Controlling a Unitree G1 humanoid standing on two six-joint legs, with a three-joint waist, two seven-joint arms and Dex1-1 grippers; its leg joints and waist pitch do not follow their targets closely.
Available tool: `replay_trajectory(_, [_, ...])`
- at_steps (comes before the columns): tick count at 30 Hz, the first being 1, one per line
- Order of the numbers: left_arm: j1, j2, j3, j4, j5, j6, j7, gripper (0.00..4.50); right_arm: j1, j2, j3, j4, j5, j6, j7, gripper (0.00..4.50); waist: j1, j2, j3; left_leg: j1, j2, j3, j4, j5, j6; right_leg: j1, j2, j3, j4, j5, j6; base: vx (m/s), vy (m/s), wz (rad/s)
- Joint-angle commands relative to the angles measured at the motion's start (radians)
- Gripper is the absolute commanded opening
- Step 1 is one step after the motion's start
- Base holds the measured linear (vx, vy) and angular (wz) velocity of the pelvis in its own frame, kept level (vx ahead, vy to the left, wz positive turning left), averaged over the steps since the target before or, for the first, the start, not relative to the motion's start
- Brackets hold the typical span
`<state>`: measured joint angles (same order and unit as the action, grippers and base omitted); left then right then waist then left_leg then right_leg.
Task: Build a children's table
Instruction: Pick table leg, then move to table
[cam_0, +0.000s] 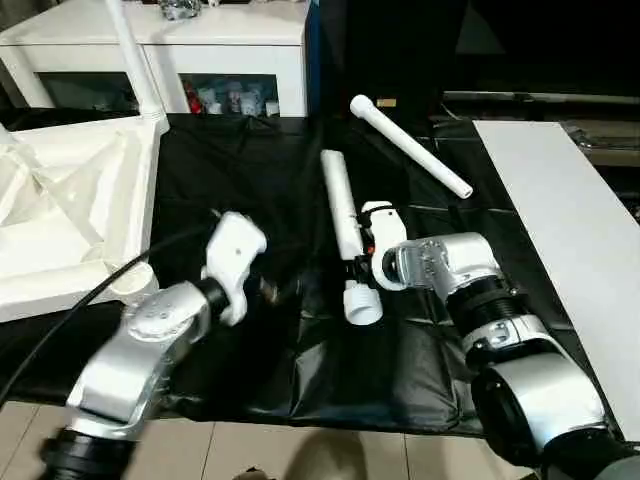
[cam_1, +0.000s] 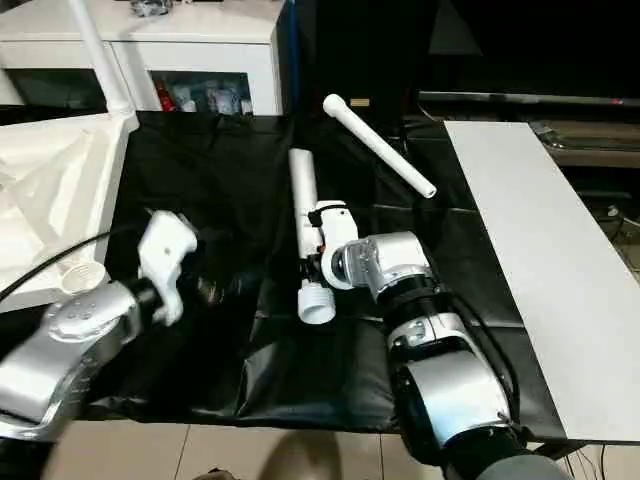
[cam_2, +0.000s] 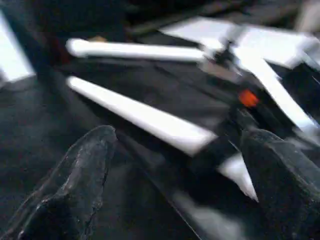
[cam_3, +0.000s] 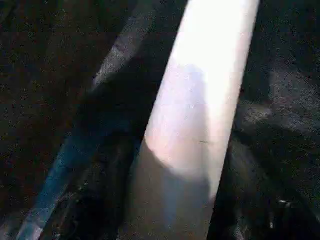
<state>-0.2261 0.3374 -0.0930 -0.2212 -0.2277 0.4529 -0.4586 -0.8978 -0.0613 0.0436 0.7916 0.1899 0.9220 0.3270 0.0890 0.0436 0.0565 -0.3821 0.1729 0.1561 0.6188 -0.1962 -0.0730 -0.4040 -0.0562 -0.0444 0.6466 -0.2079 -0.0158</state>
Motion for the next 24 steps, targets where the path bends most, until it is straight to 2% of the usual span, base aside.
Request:
replay_trajectory(1, [0.027, -0.017, 0.049, -0.007, 0.019, -0.013, 0.069, 4.40, 0.053, -0.005, -0.003, -0.020, -0.016, -0.021, -0.026, 2.41, 0.001, 0.005, -0.067, 0.012, 0.043, -0.013, -0.082, -0.206, -0.052, 0.048, -0.076, 0.047, -0.081, -0.150, -0.187, 0.000, 0.000, 0.00])
replay_trajectory(2, [0.027, -0.017, 0.049, -0.007, 0.019, -0.013, 0.069, 4.40, 0.053, -0.005, -0.003, -0.020, -0.016, -0.021, -0.026, 2.35, 0.000, -0.009, -0.065, 0.010, 0.045, -0.011, -0.083, -0.202, -0.046, 0.050, -0.076, 0.047, -0.083, -0.152, -0.183, 0.000, 0.000, 0.00])
replay_trajectory(3, [0.036, -0.022, 0.067, -0.013, 0.024, -0.013, 0.093, 4.40, 0.080, -0.011, -0.012, -0.068, -0.018, -0.094, -0.028, 2.31, 0.004, 0.001, -0.065, 0.010, 0.045, -0.013, -0.083, -0.197, -0.043, 0.048, -0.079, 0.047, -0.082, -0.164, -0.175, 0.000, 0.000, 0.00])
replay_trajectory(4, [0.037, -0.022, 0.070, -0.014, 0.024, -0.013, 0.096, 4.40, 0.089, -0.014, -0.016, -0.083, -0.019, -0.121, -0.030, 2.31, 0.006, -0.011, -0.065, 0.009, 0.047, -0.013, -0.085, -0.198, -0.040, 0.047, -0.080, 0.047, -0.082, -0.187, -0.162, 0.000, 0.000, 0.00])
replay_trajectory(5, [0.035, -0.024, 0.077, -0.013, 0.022, -0.011, 0.102, 4.40, 0.097, -0.014, -0.023, -0.095, -0.015, -0.142, -0.029, 2.20, 0.008, -0.005, -0.066, 0.013, 0.048, -0.013, -0.085, -0.201, -0.041, 0.044, -0.080, 0.047, -0.085, -0.200, -0.157, 0.000, 0.000, 0.00])
replay_trajectory(6, [0.032, -0.030, 0.091, -0.011, 0.019, -0.007, 0.116, 4.40, 0.114, -0.015, -0.039, -0.124, -0.008, -0.189, -0.027, 2.20, 0.010, -0.016, -0.066, 0.016, 0.049, -0.011, -0.086, -0.208, -0.041, 0.041, -0.080, 0.047, -0.086, -0.213, -0.154, 0.000, 0.000, 0.00])
replay_trajectory(8, [0.024, -0.049, 0.132, -0.009, 0.014, -0.009, 0.161, 4.40, 0.174, -0.022, -0.068, -0.236, 0.007, -0.304, -0.009, 2.06, 0.012, -0.017, -0.064, 0.016, 0.049, -0.011, -0.088, -0.225, -0.046, 0.037, -0.080, 0.048, -0.090, -0.232, -0.143, 0.000, 0.000, 0.00])
replay_trajectory(9, [0.023, -0.066, 0.166, -0.008, 0.015, -0.020, 0.199, 4.40, 0.215, -0.024, -0.101, -0.335, 0.032, -0.330, -0.002, 2.06, 0.018, -0.023, -0.064, 0.012, 0.045, -0.006, -0.087, -0.223, -0.029, 0.042, -0.090, 0.054, -0.094, -0.229, -0.140, 0.000, 0.000, 0.00])
replay_trajectory(10, [0.024, -0.073, 0.182, -0.007, 0.016, -0.028, 0.215, 4.40, 0.232, -0.022, -0.126, -0.384, 0.051, -0.317, -0.002, 2.02, 0.028, -0.026, -0.066, 0.005, 0.038, 0.002, -0.078, -0.195, 0.015, 0.052, -0.110, 0.067, -0.101, -0.215, -0.144, 0.000, 0.000, 0.00])
replay_trajectory(11, [0.024, -0.073, 0.182, -0.007, 0.016, -0.028, 0.215, 4.40, 0.232, -0.022, -0.126, -0.384, 0.051, -0.317, -0.002, 1.96, 0.035, -0.032, -0.068, -0.002, 0.032, 0.003, -0.068, -0.170, 0.048, 0.062, -0.129, 0.078, -0.108, -0.210, -0.149, 0.000, 0.000, 0.00])
replay_trajectory(12, [0.030, -0.082, 0.197, -0.009, 0.019, -0.035, 0.237, 4.40, 0.253, -0.020, -0.156, -0.446, 0.073, -0.302, -0.009, 1.91, 0.052, -0.036, -0.071, -0.012, 0.036, -0.008, -0.043, -0.119, 0.104, 0.072, -0.173, 0.099, -0.123, -0.212, -0.165, 0.000, 0.000, 0.00])
replay_trajectory(13, [0.034, -0.081, 0.201, -0.013, 0.023, -0.037, 0.242, 4.40, 0.261, -0.021, -0.163, -0.471, 0.077, -0.301, -0.012, 1.91, 0.072, -0.042, -0.071, -0.026, 0.040, -0.024, 0.005, -0.090, 0.152, 0.081, -0.238, 0.138, -0.148, -0.267, -0.163, 0.002, 0.080, -0.05])
replay_trajectory(14, [0.037, -0.080, 0.203, -0.015, 0.026, -0.038, 0.245, 4.40, 0.267, -0.021, -0.168, -0.487, 0.080, -0.300, -0.014, 1.91, 0.080, -0.028, -0.070, -0.039, 0.045, -0.040, 0.032, -0.082, 0.163, 0.085, -0.271, 0.159, -0.157, -0.299, -0.166, 0.002, 0.080, -0.05])
replay_trajectory(15, [0.049, -0.084, 0.212, -0.025, 0.022, -0.039, 0.254, 4.40, 0.292, -0.021, -0.187, -0.552, 0.090, -0.322, -0.028, 1.86, 0.090, -0.025, -0.071, -0.066, 0.052, -0.068, 0.068, -0.079, 0.163, 0.093, -0.303, 0.179, -0.164, -0.340, -0.185, 0.005, 0.136, -0.09])
replay_trajectory(16, [0.055, -0.087, 0.216, -0.032, 0.019, -0.037, 0.259, 4.40, 0.306, -0.020, -0.198, -0.587, 0.099, -0.331, -0.037, 1.86, 0.097, -0.011, -0.072, -0.061, 0.053, -0.076, 0.049, -0.054, 0.162, 0.081, -0.271, 0.152, -0.158, -0.334, -0.207, 0.006, 0.187, -0.06])
replay_trajectory(17, [0.065, -0.089, 0.214, -0.041, 0.019, -0.035, 0.259, 4.40, 0.330, -0.019, -0.212, -0.644, 0.110, -0.351, -0.050, 1.85, 0.095, -0.002, -0.075, -0.055, 0.048, -0.073, 0.024, -0.031, 0.178, 0.075, -0.234, 0.128, -0.144, -0.304, -0.210, 0.006, 0.187, -0.06])
replay_trajectory(18, [0.067, -0.083, 0.194, -0.043, 0.027, -0.032, 0.245, 4.40, 0.352, -0.021, -0.213, -0.689, 0.113, -0.385, -0.055, 1.85, 0.061, 0.022, -0.090, 0.028, 0.023, -0.032, -0.056, 0.082, 0.317, 0.016, -0.063, 0.024, -0.070, -0.209, -0.154, 0.015, 0.235, 0.04])
replay_trajectory(19, [0.066, -0.081, 0.190, -0.043, 0.029, -0.032, 0.242, 4.40, 0.354, -0.021, -0.213, -0.694, 0.113, -0.388, -0.055, 1.85, 0.061, 0.022, -0.090, 0.028, 0.023, -0.032, -0.056, 0.082, 0.317, 0.016, -0.063, 0.024, -0.070, -0.209, -0.154, 0.006, 0.260, 0.09])
replay_trajectory(20, [0.061, -0.078, 0.182, -0.040, 0.035, -0.031, 0.238, 4.40, 0.361, -0.022, -0.211, -0.708, 0.109, -0.399, -0.055, 1.85, 0.025, 0.056, -0.094, 0.084, 0.020, -0.044, -0.072, 0.187, 0.470, -0.044, 0.014, -0.042, 0.027, -0.172, -0.085, 0.006, 0.260, 0.09])
replay_trajectory(21, [0.048, -0.078, 0.179, -0.034, 0.035, -0.030, 0.235, 4.40, 0.367, -0.030, -0.202, -0.721, 0.091, -0.417, -0.055, 1.85, 0.013, 0.049, -0.087, 0.064, 0.047, -0.050, -0.087, 0.284, 0.566, -0.070, 0.015, -0.064, 0.108, -0.157, -0.002, -0.031, 0.236, 0.07])
replay_trajectory(22, [0.037, -0.077, 0.181, -0.030, 0.035, -0.029, 0.238, 4.40, 0.376, -0.035, -0.197, -0.738, 0.079, -0.429, -0.052, 1.85, 0.026, 0.041, -0.078, 0.038, 0.077, -0.043, -0.095, 0.301, 0.594, -0.077, -0.005, -0.067, 0.131, -0.154, 0.059, -0.068, 0.173, 0.00])
replay_trajectory(23, [0.035, -0.077, 0.181, -0.030, 0.035, -0.029, 0.240, 4.40, 0.379, -0.036, -0.196, -0.743, 0.077, -0.430, -0.050, 1.85, 0.026, 0.030, -0.079, 0.038, 0.087, -0.041, -0.093, 0.272, 0.588, -0.075, -0.020, -0.060, 0.129, -0.141, 0.071, -0.068, 0.173, 0.00])
replay_trajectory(24, [0.030, -0.076, 0.184, -0.031, 0.033, -0.026, 0.242, 4.40, 0.387, -0.035, -0.199, -0.755, 0.069, -0.431, -0.061, 1.85, 0.029, 0.005, -0.077, 0.030, 0.064, -0.021, -0.087, 0.131, 0.498, -0.057, -0.057, -0.032, 0.070, -0.108, 0.062, -0.099, 0.146, -0.11])
